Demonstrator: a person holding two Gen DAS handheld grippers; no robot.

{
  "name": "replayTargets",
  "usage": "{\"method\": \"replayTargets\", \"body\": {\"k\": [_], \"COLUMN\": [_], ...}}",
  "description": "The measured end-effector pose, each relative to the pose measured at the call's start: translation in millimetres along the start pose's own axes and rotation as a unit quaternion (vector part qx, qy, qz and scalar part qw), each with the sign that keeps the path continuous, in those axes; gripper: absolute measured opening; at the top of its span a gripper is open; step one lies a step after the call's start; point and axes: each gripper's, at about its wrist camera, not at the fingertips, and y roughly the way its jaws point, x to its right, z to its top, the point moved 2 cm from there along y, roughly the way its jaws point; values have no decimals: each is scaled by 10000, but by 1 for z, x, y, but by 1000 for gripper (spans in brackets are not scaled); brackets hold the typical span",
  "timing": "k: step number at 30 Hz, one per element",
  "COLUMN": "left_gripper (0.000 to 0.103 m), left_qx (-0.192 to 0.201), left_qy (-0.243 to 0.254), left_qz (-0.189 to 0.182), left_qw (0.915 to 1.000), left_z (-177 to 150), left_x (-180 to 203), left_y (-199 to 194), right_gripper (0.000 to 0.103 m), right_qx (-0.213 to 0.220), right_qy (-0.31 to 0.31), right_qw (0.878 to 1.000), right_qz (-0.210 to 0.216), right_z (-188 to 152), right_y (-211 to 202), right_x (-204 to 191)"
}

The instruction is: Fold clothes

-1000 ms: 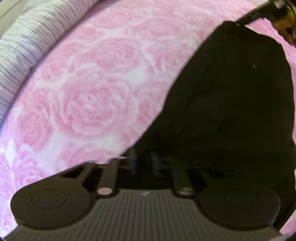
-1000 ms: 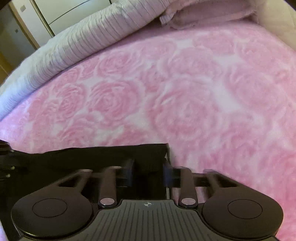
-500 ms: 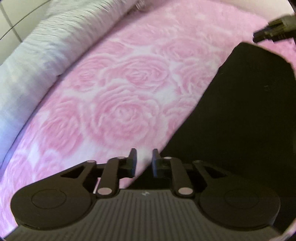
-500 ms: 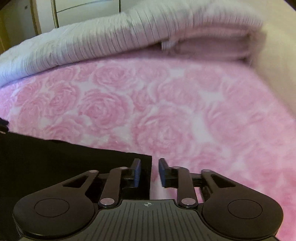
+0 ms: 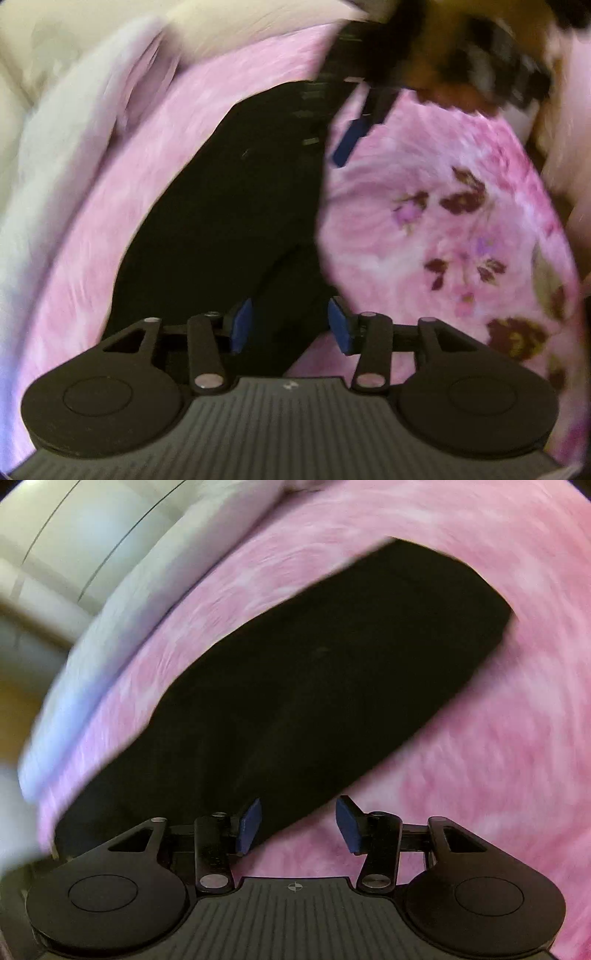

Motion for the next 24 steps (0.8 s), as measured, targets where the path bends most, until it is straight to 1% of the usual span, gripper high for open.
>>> {"method": "replayTargets", "body": {"k": [2,4,5,7,8,9,10,12,15,17,18,19,20,21,23,24], "left_gripper": [45,34,21,15,10,9,8,6,6,7,7,7,9,10,11,15], "left_qx": [-94,-263,-366,-405,-371,-309,-277,-335,-479,-683,-807,-935,-1071,-1207,-1523,-1685], "left_qy": [357,646,680,590,554,601,650,778,955,843,750,632,444,210,-304,-564], "left_qz": [90,160,219,274,277,267,247,149,40,-12,-37,-41,9,86,277,394], "left_qw": [9993,9974,9968,9971,9974,9974,9972,9963,9943,9941,9939,9936,9933,9924,9875,9833], "left_z": [6,3,-2,-7,-8,-9,-11,-16,-23,-30,-35,-40,-47,-55,-73,-84], "left_x": [21,32,33,30,28,27,26,29,30,27,25,23,19,13,-1,-8], "left_y": [20,38,44,46,44,40,38,41,45,38,33,27,22,14,-2,-11], "right_gripper": [53,54,54,53,41,20,19,18,18,19,22,32,38,48,50,50], "right_qx": [219,451,518,652,718,784,797,738,663,656,639,621,604,588,552,525], "right_qy": [294,584,777,1164,1356,1548,1589,1461,1400,1537,1604,1606,1544,1424,1106,909], "right_qw": [9993,9973,9956,9910,9881,9848,9839,9861,9874,9853,9843,9846,9860,9881,9922,9942], "right_qz": [19,-4,19,63,86,108,162,283,316,355,367,318,180,42,-157,-240], "right_z": [6,19,26,40,47,54,62,77,84,81,80,79,79,79,77,76], "right_y": [1,4,7,13,16,19,22,28,33,30,29,27,23,18,10,7], "right_x": [9,22,31,48,57,66,70,70,72,75,76,76,76,73,63,54]}}
